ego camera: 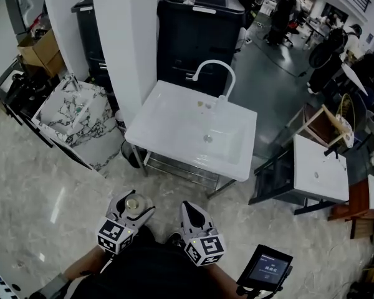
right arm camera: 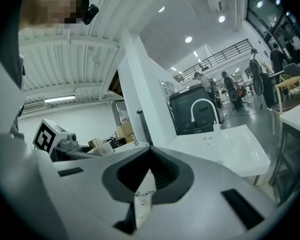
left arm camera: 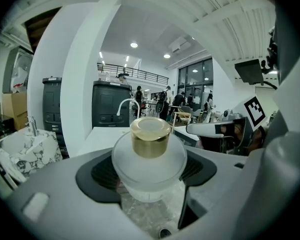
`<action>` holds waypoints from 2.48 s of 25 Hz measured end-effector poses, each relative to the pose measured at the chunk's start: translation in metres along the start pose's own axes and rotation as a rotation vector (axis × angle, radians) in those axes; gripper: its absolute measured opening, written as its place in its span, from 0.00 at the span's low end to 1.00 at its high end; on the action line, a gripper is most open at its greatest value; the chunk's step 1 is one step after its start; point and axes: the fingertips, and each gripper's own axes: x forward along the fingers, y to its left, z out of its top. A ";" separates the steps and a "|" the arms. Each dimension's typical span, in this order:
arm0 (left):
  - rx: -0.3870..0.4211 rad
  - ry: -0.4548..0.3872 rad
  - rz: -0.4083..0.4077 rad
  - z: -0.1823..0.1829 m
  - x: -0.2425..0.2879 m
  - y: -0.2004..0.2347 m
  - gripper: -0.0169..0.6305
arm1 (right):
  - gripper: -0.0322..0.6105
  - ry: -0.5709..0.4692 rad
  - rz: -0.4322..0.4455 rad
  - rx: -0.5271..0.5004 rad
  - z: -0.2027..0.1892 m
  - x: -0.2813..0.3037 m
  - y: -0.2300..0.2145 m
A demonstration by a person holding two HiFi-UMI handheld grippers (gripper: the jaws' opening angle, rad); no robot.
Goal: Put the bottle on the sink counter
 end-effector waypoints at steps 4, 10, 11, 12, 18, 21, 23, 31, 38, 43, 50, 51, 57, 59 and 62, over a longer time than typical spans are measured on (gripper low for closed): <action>-0.015 0.027 0.014 -0.002 0.004 0.001 0.55 | 0.04 0.012 0.004 0.025 -0.004 0.003 -0.008; -0.026 0.022 -0.014 -0.005 0.028 0.028 0.55 | 0.04 0.036 -0.023 0.035 -0.007 0.030 -0.024; -0.033 0.023 -0.022 -0.004 0.033 0.034 0.55 | 0.04 0.037 -0.033 0.039 -0.006 0.036 -0.027; -0.038 0.021 -0.029 0.000 0.038 0.041 0.55 | 0.04 0.037 -0.043 0.041 -0.004 0.044 -0.029; -0.023 -0.011 -0.060 0.023 0.072 0.101 0.55 | 0.04 0.035 -0.108 0.034 0.012 0.103 -0.043; -0.002 -0.015 -0.076 0.036 0.088 0.130 0.55 | 0.04 0.035 -0.143 0.027 0.020 0.133 -0.050; 0.007 -0.018 -0.082 0.041 0.097 0.150 0.55 | 0.04 0.040 -0.155 0.028 0.023 0.152 -0.051; -0.010 0.006 -0.103 0.040 0.122 0.198 0.55 | 0.04 0.082 -0.186 0.056 0.017 0.197 -0.059; -0.044 0.043 -0.136 0.031 0.149 0.205 0.55 | 0.04 0.103 -0.198 0.080 0.016 0.213 -0.077; -0.037 0.049 -0.123 0.045 0.175 0.208 0.55 | 0.04 0.099 -0.181 0.099 0.023 0.232 -0.103; -0.051 0.051 -0.046 0.070 0.218 0.219 0.55 | 0.04 0.091 -0.091 0.093 0.048 0.273 -0.149; -0.052 0.052 -0.036 0.073 0.225 0.220 0.55 | 0.04 0.092 -0.080 0.090 0.051 0.278 -0.156; -0.069 0.056 0.014 0.082 0.261 0.223 0.55 | 0.04 0.116 -0.021 0.088 0.063 0.304 -0.194; -0.072 0.057 0.033 0.085 0.268 0.225 0.55 | 0.04 0.127 -0.001 0.090 0.064 0.310 -0.202; -0.079 0.058 0.061 0.088 0.276 0.227 0.55 | 0.04 0.140 0.026 0.093 0.064 0.316 -0.212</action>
